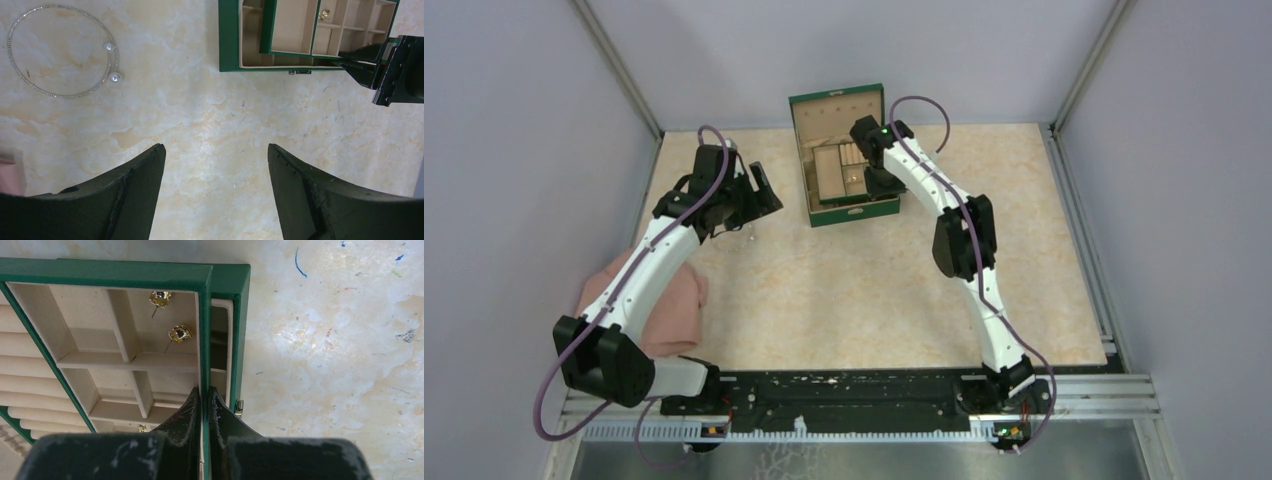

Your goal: Organize the mixed jewelry

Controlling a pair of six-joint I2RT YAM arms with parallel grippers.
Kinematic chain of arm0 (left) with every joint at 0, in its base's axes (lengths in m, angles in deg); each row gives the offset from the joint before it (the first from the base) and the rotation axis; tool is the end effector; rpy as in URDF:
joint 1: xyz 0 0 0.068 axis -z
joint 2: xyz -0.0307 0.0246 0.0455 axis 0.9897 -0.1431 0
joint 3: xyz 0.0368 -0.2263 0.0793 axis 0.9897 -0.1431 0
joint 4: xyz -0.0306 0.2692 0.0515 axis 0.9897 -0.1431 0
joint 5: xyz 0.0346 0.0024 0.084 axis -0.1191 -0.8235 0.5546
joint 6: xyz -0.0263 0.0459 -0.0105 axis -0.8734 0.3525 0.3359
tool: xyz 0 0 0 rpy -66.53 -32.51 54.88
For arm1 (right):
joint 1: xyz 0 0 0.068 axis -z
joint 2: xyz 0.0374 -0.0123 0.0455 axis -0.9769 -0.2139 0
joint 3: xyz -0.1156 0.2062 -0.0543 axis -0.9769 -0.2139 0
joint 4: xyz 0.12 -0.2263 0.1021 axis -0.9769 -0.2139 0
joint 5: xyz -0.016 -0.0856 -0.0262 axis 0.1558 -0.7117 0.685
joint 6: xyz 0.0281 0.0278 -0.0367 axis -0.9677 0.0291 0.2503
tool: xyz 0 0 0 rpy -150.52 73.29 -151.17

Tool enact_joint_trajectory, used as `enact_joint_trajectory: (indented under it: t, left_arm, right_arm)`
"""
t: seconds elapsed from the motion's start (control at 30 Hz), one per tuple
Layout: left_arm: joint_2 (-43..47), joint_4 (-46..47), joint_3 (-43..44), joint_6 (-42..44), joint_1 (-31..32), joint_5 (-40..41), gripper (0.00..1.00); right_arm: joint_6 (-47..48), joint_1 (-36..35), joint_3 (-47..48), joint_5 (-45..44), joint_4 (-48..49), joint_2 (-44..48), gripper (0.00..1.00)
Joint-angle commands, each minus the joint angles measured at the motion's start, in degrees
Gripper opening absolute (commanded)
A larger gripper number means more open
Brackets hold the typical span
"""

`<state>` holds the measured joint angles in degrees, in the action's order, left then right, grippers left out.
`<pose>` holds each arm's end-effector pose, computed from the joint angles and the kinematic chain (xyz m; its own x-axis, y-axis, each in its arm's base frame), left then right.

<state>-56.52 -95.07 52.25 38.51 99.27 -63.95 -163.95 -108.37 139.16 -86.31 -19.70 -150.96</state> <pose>0.2967 -0.0921 0.2968 -0.6959 -0.3414 -0.6318 -0.1176 0.9221 -0.3687 0.4141 0.2343 0.2144 -0.1166 0.9753 -0.1874 0.9429 0.1680 0.2877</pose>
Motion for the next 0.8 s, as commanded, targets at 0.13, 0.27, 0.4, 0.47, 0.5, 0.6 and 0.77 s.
enact_joint_trajectory:
  t: [0.13,0.27,0.4,0.47,0.5,0.6,0.77]
  left_arm:
    - [2.5,-0.5,-0.9,-0.8,-0.2,0.9,0.81]
    - [3.1,-0.4,-1.6,-0.9,-0.2,1.0,0.81]
    - [3.2,-0.5,-1.7,-0.9,-0.2,0.9,0.81]
    - [3.3,-0.5,-1.9,-0.8,-0.2,0.9,0.81]
    - [3.2,-0.5,-1.9,-0.9,-0.2,0.8,0.81]
    - [3.4,-0.3,-2.2,-0.9,-0.2,0.6,0.81]
    - [3.2,-0.1,-2.4,-1.1,-0.2,0.0,0.81]
  right_arm:
    - [-0.4,-1.3,2.7,0.4,1.9,0.0,0.00]
    - [-0.2,-2.0,2.7,0.8,2.1,-0.5,0.00]
    - [-0.2,-2.5,2.6,0.7,2.0,-0.5,0.00]
    - [-0.2,-2.7,2.5,0.6,1.6,-0.4,0.00]
    - [-0.2,-2.7,2.4,0.7,1.4,-0.4,0.00]
    - [0.0,-3.0,2.3,0.6,1.5,-0.3,0.00]
    - [0.1,-3.4,2.2,0.9,1.7,-0.3,0.00]
